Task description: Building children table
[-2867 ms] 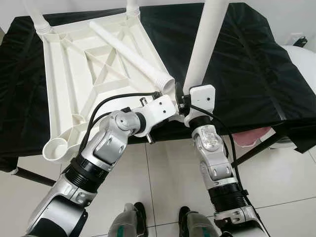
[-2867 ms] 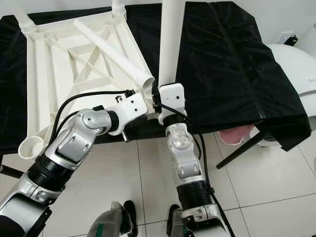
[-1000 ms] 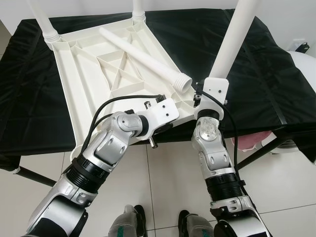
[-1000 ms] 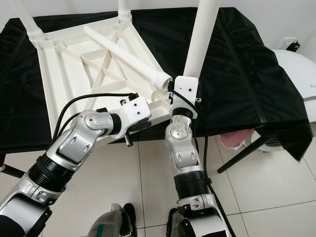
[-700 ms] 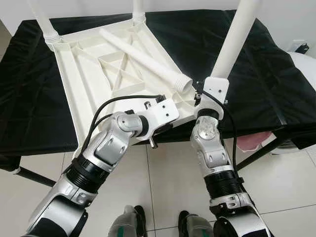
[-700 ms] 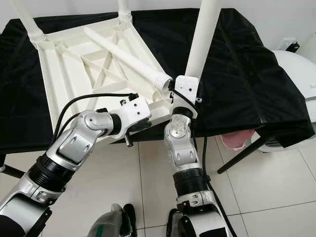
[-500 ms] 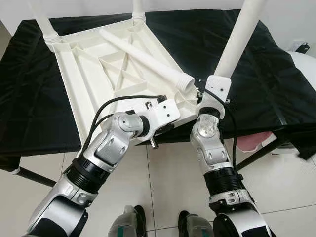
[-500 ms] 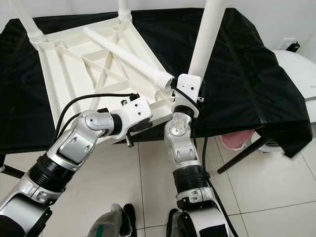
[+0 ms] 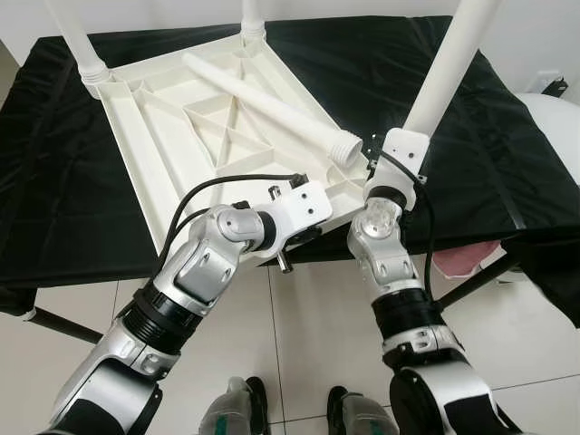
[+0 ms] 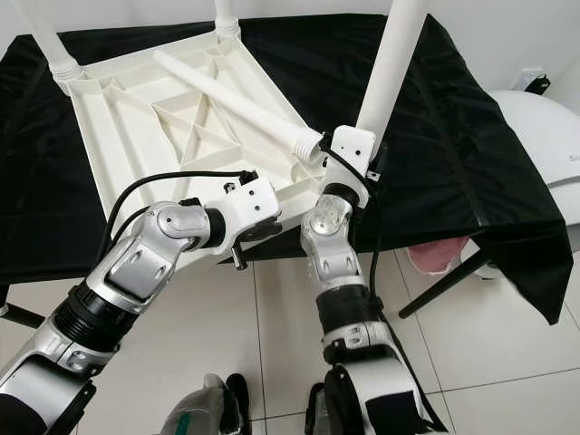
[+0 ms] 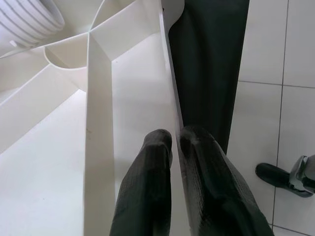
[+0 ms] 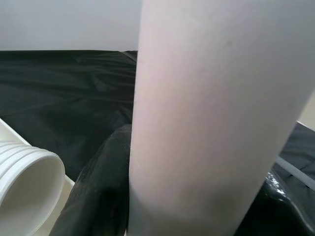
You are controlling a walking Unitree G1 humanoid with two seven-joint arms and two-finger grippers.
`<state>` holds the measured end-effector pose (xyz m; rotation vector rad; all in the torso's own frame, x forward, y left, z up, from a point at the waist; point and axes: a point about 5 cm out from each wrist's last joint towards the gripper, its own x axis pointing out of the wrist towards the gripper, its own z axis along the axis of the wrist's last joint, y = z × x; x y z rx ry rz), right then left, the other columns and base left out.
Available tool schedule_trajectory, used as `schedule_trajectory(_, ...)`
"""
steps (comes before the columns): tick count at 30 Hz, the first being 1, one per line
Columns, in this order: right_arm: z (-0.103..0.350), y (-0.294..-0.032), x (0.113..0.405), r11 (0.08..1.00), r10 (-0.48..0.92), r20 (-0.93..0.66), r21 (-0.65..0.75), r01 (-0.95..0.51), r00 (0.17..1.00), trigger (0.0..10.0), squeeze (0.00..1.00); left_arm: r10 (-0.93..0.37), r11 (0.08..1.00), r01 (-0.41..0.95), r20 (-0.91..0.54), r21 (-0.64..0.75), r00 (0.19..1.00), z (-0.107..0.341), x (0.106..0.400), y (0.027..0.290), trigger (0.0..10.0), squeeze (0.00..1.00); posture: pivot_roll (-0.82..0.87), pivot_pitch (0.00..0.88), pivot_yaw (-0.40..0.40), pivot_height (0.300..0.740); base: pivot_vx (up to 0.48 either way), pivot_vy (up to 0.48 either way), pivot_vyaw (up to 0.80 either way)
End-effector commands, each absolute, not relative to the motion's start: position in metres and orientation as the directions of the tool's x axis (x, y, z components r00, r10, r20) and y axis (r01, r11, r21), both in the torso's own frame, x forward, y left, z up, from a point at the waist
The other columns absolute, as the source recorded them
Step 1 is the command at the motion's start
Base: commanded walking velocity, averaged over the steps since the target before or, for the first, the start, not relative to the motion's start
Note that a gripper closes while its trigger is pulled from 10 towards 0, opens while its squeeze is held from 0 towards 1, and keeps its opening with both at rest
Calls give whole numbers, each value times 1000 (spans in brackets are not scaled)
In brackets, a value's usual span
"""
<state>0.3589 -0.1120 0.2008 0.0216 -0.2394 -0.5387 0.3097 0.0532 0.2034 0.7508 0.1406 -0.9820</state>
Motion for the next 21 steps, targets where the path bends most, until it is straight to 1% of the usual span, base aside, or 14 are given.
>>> schedule_trajectory(1, 149, -145, 352, 777, -629, 26, -35, 629, 777, 10000, 0, -679, 344, 787, -443, 512, 585, 203, 311, 59, 10000, 0, -99, 215, 22, 740, 0, 0, 0)
schedule_trajectory(16, 149, -143, 356, 792, -607, 47, -47, 609, 793, 10000, 0, -688, 346, 792, -439, 503, 578, 202, 309, 55, 10000, 0, -103, 207, 15, 740, 0, 0, 0)
schedule_trajectory(17, 149, -144, 357, 793, -606, 50, -48, 608, 794, 10000, 0, -690, 348, 795, -438, 496, 576, 202, 309, 55, 10000, 345, -106, 203, 11, 740, 0, 0, 0)
schedule_trajectory(20, 150, -144, 357, 793, -605, 52, -47, 607, 795, 10000, 0, -692, 350, 797, -438, 492, 574, 202, 308, 55, 10000, 345, -106, 203, 11, 740, 0, 0, 0)
schedule_trajectory(21, 150, -144, 357, 793, -605, 52, -47, 607, 794, 10000, 0, -695, 354, 800, -437, 484, 572, 202, 308, 55, 10000, 1000, -106, 203, 11, 740, 0, 0, 0)
